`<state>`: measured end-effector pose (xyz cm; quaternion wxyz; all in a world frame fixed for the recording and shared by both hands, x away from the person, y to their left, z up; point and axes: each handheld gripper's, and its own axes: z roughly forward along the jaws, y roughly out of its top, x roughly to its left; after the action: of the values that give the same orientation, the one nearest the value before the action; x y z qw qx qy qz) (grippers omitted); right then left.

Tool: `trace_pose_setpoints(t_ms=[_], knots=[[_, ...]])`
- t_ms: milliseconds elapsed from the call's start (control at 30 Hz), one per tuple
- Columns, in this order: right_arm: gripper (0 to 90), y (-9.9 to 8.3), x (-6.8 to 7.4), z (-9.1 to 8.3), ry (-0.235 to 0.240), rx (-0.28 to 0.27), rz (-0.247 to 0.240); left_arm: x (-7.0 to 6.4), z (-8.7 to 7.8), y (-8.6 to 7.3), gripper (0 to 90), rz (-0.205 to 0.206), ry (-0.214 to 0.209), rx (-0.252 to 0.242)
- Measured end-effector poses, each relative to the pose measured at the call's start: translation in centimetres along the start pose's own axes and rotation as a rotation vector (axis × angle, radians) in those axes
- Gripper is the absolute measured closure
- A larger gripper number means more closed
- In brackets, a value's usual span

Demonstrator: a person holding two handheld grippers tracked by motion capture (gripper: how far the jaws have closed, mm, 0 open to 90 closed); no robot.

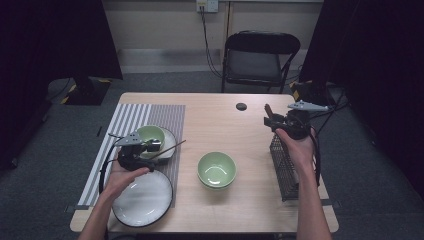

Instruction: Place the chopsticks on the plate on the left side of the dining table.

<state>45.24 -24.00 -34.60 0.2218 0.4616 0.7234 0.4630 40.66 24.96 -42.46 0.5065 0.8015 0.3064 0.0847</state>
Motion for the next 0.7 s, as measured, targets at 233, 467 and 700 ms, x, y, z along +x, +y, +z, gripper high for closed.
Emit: trace_pose_setpoints(t_ms=[233,467,700], knots=[[54.1,-0.24,-0.17,-0.02,-0.012,-0.005,0.012,0.00,0.06,-0.03,26.9,0.004,0.004,0.009],[50.8,-0.43,-0.24,0.45,-0.011,0.028,0.014,0.07,0.08,-0.08,27.1,0.000,0.006,0.012],[59.6,-0.65,0.10,0.00,-0.006,0.022,-0.002,0.23,-0.14,-0.09,27.5,-0.001,0.012,0.004]])
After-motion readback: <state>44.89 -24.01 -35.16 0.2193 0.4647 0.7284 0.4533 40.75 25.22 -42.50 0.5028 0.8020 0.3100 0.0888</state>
